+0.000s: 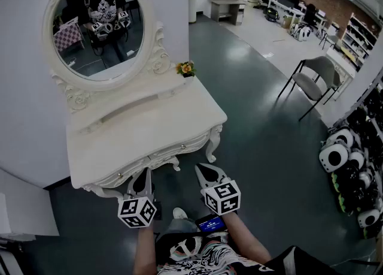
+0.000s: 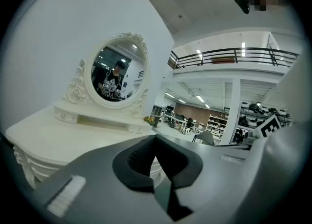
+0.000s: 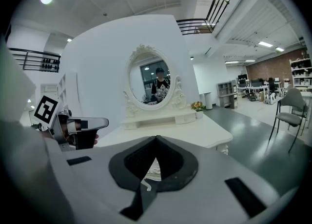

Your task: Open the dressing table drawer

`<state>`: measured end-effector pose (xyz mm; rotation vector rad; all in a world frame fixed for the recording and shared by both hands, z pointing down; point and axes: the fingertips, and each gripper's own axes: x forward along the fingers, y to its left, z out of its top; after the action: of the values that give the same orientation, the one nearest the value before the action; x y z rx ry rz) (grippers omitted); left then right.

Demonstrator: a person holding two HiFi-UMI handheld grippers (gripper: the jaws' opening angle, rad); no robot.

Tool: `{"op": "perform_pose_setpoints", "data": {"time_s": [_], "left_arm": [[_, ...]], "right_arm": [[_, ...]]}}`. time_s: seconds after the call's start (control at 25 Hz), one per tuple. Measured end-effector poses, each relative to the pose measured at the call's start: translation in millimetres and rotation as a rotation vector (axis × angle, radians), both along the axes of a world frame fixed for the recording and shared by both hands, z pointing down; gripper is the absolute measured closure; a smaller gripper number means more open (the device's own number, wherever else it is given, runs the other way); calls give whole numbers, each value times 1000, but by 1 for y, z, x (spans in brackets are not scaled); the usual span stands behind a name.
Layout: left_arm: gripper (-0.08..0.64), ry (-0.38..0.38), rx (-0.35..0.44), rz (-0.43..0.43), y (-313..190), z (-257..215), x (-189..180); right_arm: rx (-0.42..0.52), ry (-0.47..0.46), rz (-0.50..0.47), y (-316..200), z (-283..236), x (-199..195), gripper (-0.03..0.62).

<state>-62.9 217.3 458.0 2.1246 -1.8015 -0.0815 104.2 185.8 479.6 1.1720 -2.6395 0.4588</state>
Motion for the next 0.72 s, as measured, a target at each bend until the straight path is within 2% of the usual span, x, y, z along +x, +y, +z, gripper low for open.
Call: {"op": "perform_pose_setpoints", "data": {"time_s": [0.24,0.52,0.56,0.6,0.72], "left_arm": [[558,26,-10,-3,11,9,3],[557,18,-37,12,5,16,9],[523,25,-41,19,1,17,10],[461,37,-44,25,-4,19,11],[426,57,-47,26,-23,24,10]], "right_arm": [[-5,8,-11,12,4,1,591],[-31,19,21,6,15,8,580],[-36,28,21,3,17,8,496],[-42,35,22,-2,19,9,466],[-46,41,45,-22,24,11,474]]}}
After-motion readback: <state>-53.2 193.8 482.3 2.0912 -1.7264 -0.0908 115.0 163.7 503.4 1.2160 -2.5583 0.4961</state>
